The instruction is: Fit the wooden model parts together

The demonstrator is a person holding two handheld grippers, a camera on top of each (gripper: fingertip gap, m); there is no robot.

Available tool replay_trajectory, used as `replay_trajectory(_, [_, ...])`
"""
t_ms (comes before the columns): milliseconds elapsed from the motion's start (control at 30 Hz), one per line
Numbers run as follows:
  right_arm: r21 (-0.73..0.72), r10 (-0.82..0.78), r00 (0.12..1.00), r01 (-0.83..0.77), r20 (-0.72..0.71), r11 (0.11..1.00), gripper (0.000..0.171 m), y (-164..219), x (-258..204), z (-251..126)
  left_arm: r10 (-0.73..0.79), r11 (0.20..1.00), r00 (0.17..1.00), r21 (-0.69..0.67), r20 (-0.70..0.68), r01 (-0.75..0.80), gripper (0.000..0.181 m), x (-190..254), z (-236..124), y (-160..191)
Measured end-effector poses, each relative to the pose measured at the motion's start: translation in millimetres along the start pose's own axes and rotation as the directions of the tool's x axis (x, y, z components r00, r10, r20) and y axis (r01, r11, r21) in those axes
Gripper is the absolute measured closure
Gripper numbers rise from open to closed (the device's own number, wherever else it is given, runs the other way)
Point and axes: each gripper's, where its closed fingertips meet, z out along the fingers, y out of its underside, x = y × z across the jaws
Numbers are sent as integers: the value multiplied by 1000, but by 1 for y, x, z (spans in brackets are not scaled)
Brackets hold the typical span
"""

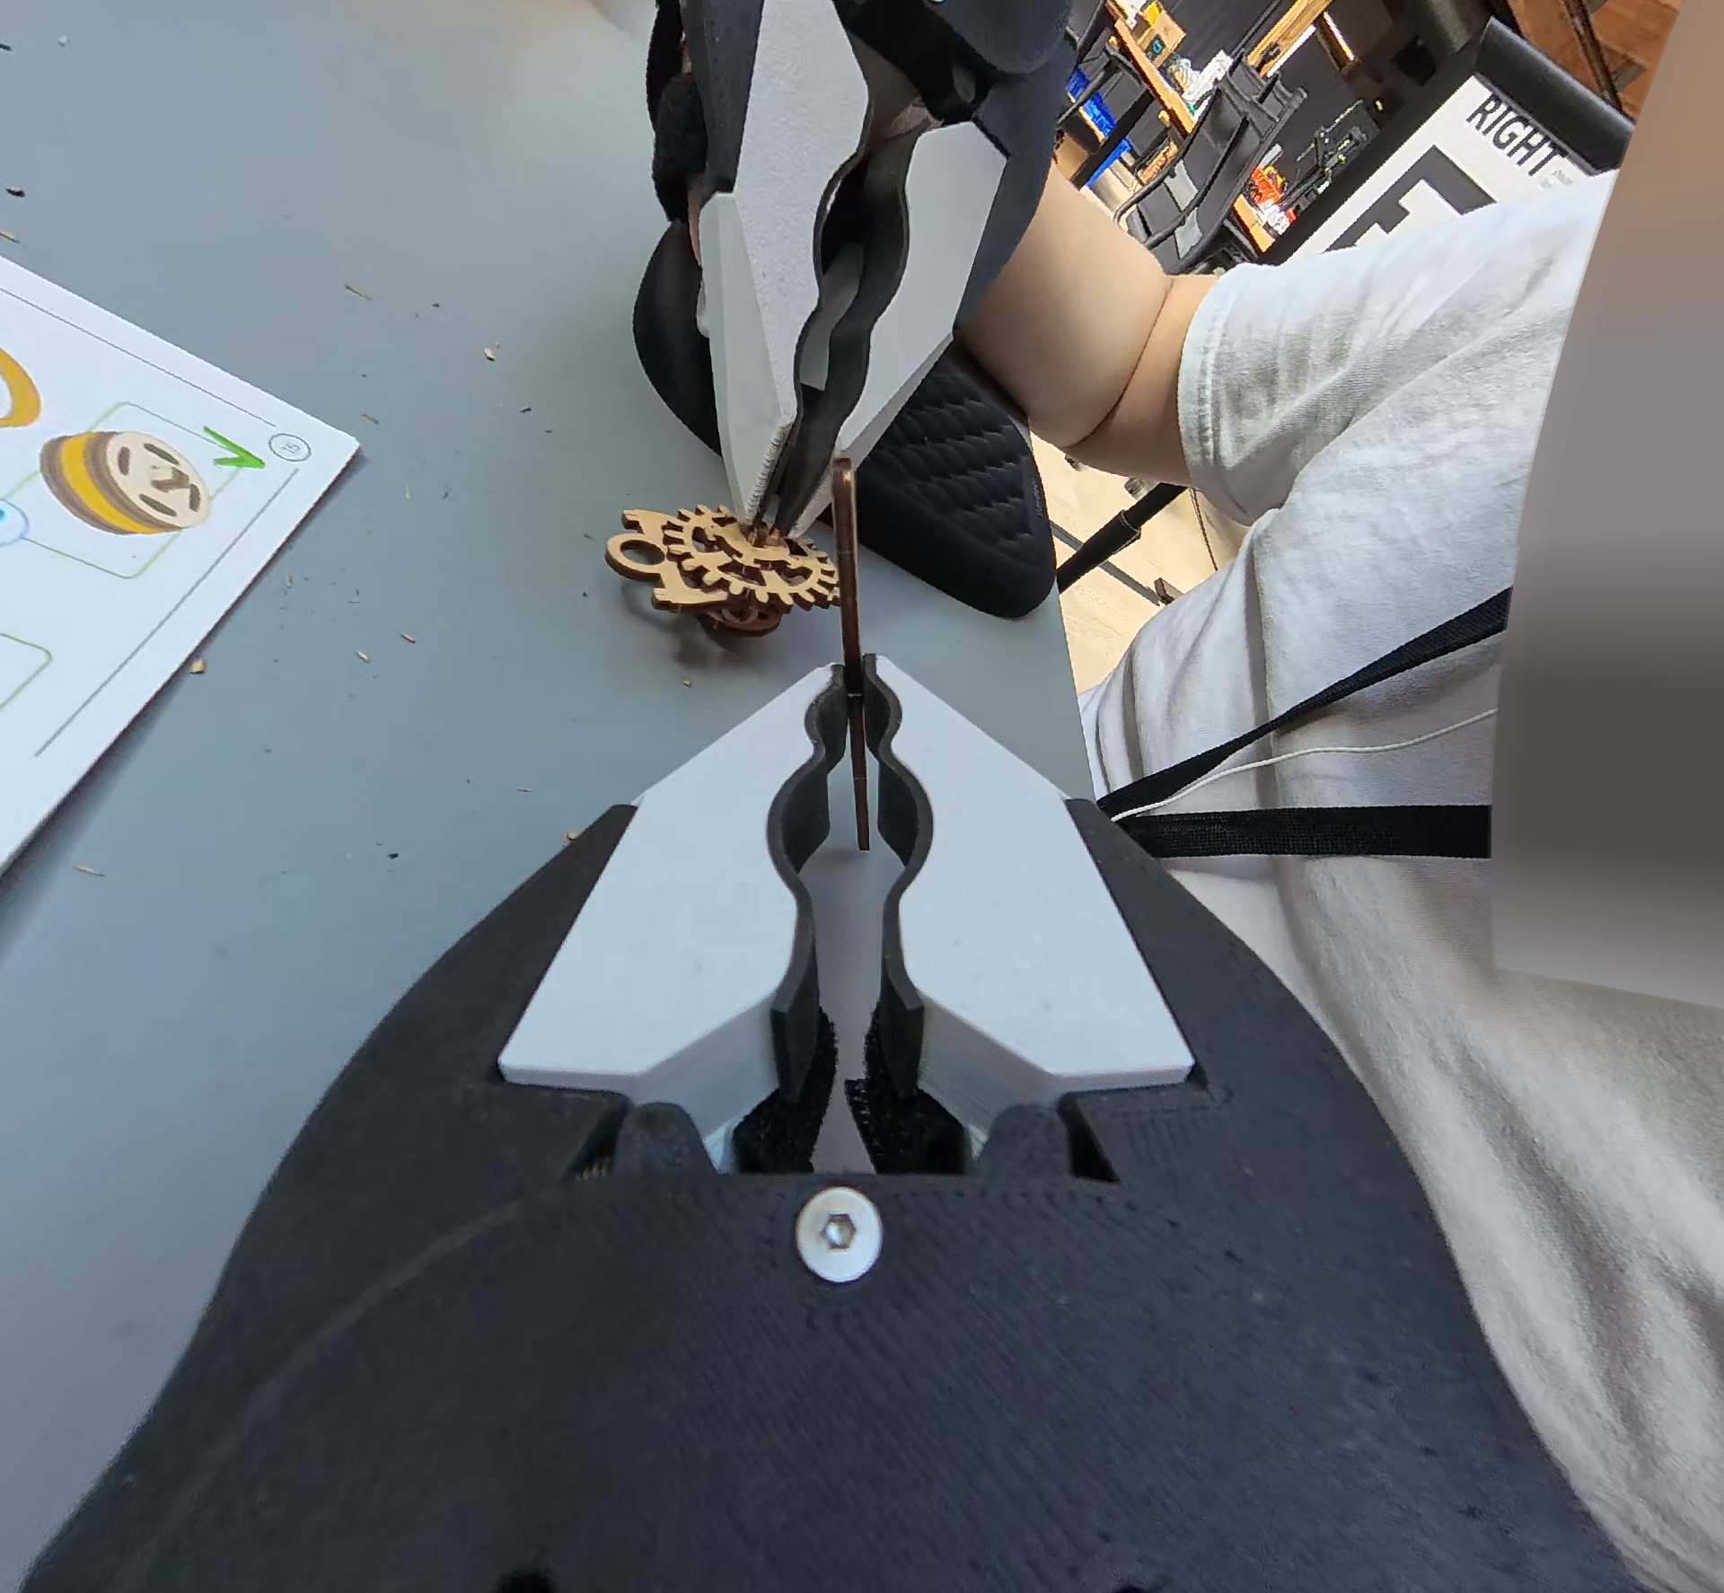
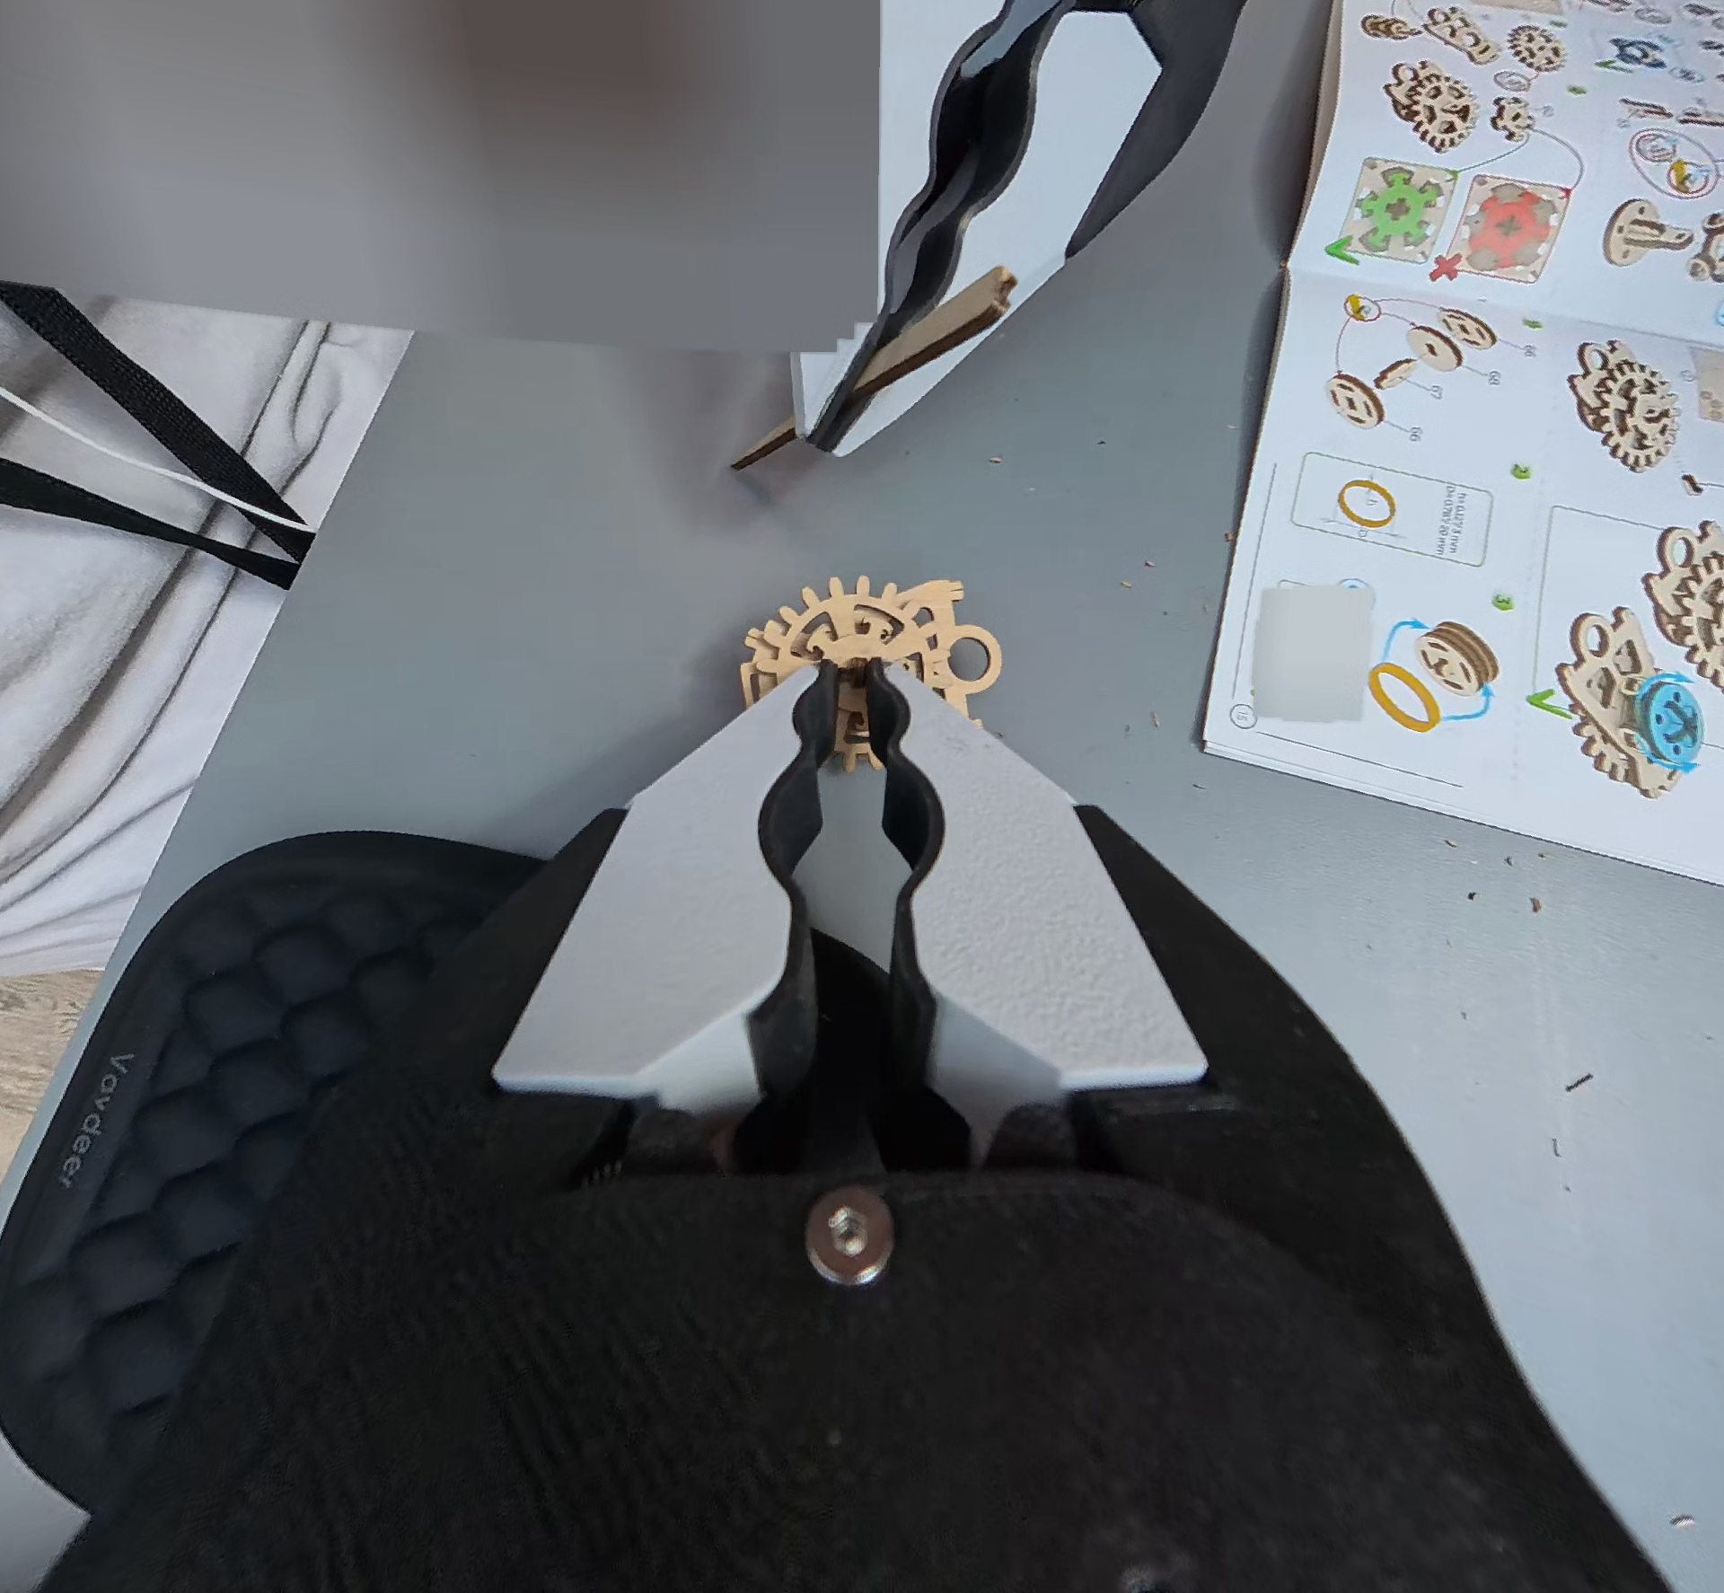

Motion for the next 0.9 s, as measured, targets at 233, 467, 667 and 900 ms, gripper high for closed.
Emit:
replay_trajectory(233, [-20,-1,1000,1,-24,1000,167,1,0,-1,0,1000,1000,-23,-18,-1,181,5,6,4])
replay_trajectory(467, [-36,11,1000,-11,5,999,171,5,-6,7,-3,1000,1000,-19,-28,3,181,7,5,4])
replay_trajectory(667, [131,111,991,-101,-72,986,162,-10,13,-12,-19,1000,1000,-20,-15,19,181,5,1,5])
replay_trajectory(900, [109,136,986,-125,-99,986,136,-11,15,5,-59,997,996,-46,67,62,181,-6,-16,9])
